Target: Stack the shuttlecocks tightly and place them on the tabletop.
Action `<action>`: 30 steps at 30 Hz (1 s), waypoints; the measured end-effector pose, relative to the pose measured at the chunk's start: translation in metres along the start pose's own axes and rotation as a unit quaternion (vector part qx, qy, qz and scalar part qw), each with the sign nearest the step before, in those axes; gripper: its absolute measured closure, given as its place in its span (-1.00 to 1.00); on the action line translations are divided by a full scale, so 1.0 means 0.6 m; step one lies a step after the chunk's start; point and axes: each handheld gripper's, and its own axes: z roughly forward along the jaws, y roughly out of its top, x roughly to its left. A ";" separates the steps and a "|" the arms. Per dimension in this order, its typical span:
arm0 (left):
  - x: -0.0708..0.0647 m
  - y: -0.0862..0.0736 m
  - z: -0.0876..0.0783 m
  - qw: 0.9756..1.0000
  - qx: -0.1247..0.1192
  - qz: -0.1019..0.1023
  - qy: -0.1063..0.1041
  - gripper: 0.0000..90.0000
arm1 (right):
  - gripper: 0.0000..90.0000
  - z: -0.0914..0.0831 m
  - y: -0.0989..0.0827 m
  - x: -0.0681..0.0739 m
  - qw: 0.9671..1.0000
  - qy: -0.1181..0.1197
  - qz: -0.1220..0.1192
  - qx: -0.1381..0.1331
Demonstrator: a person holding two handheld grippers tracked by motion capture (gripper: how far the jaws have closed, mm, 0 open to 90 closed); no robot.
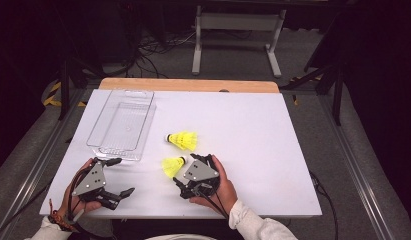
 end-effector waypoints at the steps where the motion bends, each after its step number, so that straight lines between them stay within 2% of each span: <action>1: 0.000 0.000 0.000 1.000 0.000 0.000 0.000 -0.94 | -0.69 0.004 0.003 0.004 1.000 0.001 0.001 0.002; 12: 0.000 0.000 0.002 1.000 0.003 0.000 -0.002 -0.94 | -0.64 0.030 0.019 0.013 0.999 0.002 0.032 0.003; 14: 0.000 -0.001 0.002 1.000 0.002 0.000 -0.003 -0.94 | -0.59 0.035 0.020 0.016 0.999 -0.007 0.032 0.006; 17: 0.000 -0.001 0.002 1.000 0.003 0.000 -0.002 -0.94 | -0.55 0.038 0.019 0.016 0.999 -0.006 0.033 0.011; 21: 0.000 -0.001 0.002 1.000 0.005 0.001 -0.003 -0.94 | -0.51 0.043 0.020 0.021 0.999 -0.022 0.026 0.013; 30: 0.000 -0.001 0.003 1.000 0.007 0.002 -0.005 -0.94 | -0.40 0.050 0.021 0.026 0.999 -0.037 0.023 0.023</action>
